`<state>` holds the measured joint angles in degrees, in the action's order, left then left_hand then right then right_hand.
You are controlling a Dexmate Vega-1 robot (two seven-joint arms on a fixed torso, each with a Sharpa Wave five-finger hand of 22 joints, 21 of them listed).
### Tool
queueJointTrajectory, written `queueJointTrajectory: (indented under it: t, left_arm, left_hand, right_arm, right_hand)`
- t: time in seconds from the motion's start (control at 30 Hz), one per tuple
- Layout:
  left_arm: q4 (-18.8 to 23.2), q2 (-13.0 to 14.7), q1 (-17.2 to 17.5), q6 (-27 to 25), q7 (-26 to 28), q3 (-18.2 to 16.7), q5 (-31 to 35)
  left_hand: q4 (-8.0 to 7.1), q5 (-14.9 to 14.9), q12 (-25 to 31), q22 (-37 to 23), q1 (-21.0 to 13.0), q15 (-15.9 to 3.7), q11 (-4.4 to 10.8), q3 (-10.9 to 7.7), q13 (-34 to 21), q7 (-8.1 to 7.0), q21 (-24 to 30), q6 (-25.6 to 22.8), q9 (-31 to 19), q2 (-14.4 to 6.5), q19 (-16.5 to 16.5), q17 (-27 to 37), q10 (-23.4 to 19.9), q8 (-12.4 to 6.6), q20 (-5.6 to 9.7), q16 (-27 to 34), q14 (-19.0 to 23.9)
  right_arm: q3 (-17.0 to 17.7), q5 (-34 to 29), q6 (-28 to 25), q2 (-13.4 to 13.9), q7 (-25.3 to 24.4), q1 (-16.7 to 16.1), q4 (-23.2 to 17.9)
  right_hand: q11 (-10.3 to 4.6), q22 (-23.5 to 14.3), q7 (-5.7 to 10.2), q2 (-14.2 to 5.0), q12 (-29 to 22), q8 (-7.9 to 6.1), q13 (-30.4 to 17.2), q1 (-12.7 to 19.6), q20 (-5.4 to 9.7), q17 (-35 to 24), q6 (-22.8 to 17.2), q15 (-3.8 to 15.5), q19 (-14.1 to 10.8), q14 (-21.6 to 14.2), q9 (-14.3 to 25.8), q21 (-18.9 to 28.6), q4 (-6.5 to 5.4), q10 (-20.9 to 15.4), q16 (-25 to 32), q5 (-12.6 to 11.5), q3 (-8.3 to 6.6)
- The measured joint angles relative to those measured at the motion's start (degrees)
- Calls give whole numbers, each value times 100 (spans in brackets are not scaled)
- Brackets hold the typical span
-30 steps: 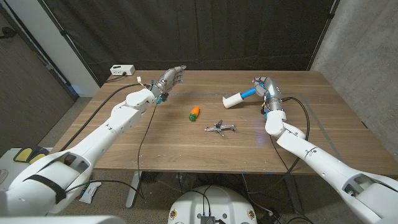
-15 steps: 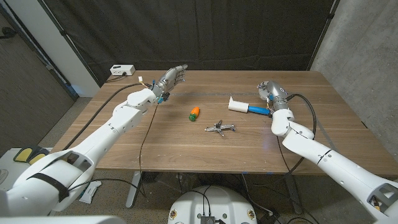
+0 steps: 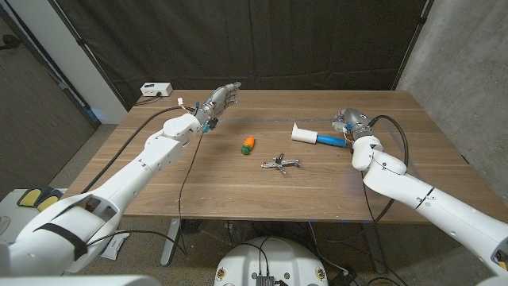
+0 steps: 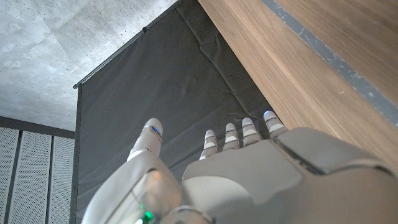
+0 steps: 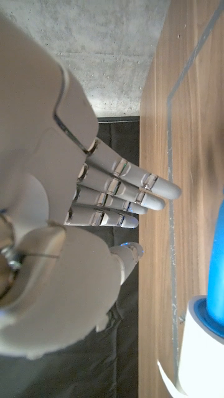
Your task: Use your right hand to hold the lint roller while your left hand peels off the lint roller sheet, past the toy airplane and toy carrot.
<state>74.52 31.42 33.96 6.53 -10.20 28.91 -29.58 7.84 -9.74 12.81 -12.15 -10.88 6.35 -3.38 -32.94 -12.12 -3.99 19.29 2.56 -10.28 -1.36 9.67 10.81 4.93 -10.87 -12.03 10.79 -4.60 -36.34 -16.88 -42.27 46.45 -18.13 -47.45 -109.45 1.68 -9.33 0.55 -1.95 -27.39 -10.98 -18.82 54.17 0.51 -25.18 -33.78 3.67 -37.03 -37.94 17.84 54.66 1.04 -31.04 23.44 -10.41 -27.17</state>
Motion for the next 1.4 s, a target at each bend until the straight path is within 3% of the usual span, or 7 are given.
queueJointTrajectory:
  t: [0.2,0.43,0.73,1.0,1.17,1.2,1.4]
  left_arm:
    - [82,4,46,-4,18,-3,-11]
    - [196,30,100,-50,70,-10,-11]
    - [246,37,127,-65,93,-17,-11]
    - [153,-13,107,13,50,-19,-34]
    - [88,-44,93,45,36,-20,-38]
    - [78,-46,90,100,-3,-21,-50]
    - [17,-74,88,163,-39,-37,-85]
  left_hand:
    - [0,0,0,0,13,0,0,0,0,0,0,0,0,13,0,0,0,0,0,0,0]
    - [0,0,0,0,13,0,0,0,0,0,0,0,0,13,0,0,0,0,0,0,0]
    - [0,0,0,0,37,0,0,0,0,0,0,0,0,-11,0,-1,0,0,0,0,0]
    - [-24,-1,0,0,36,0,0,23,0,3,0,-3,0,-11,0,-1,0,0,0,24,0]
    - [-34,-1,0,0,59,0,0,34,0,22,0,-22,0,-33,0,-1,0,0,0,24,0]
    - [-47,-1,0,0,59,0,0,47,0,22,0,-22,0,-33,0,-1,0,0,0,24,0]
    - [-47,-1,0,1,89,0,0,47,1,22,0,-22,1,-2,0,-1,0,0,0,24,0]
  right_arm:
    - [-208,1,-573,216,550,162,-281]
    - [-467,5,-817,378,860,399,-466]
    - [-677,-58,-1262,464,1654,605,-559]
    - [-1462,-442,-1584,527,2219,1281,-614]
    - [-1637,-701,-1747,519,2531,1416,-587]
    - [-1951,-752,-1777,478,2585,1651,-536]
    - [-2328,-1084,-1941,410,2917,1924,-428]
  right_hand:
    - [-15,0,18,123,211,0,90,-98,-73,127,177,-39,604,351,-116,-351,182,183,-247,0,-56]
    - [-1,0,67,439,438,0,154,-551,-279,154,415,-74,950,662,-230,-636,69,391,-382,-62,214]
    - [-6,-16,89,345,625,0,209,-520,-429,231,598,-93,1100,948,-317,-808,181,602,-504,-172,106]
    - [-36,-16,119,336,687,0,233,-266,-459,287,628,-103,1132,958,-374,-932,427,632,-582,-216,-35]
    - [-37,-15,119,336,709,0,233,-220,-431,313,628,-73,1162,988,-374,-958,450,632,-595,-216,-58]
    - [-37,-15,119,336,709,0,233,-220,-430,313,628,-83,1162,999,-374,-958,450,632,-595,-216,-58]
    - [-59,-15,141,336,709,-28,233,-220,-409,313,605,-104,1183,1019,-401,-1024,482,610,-595,-216,-90]
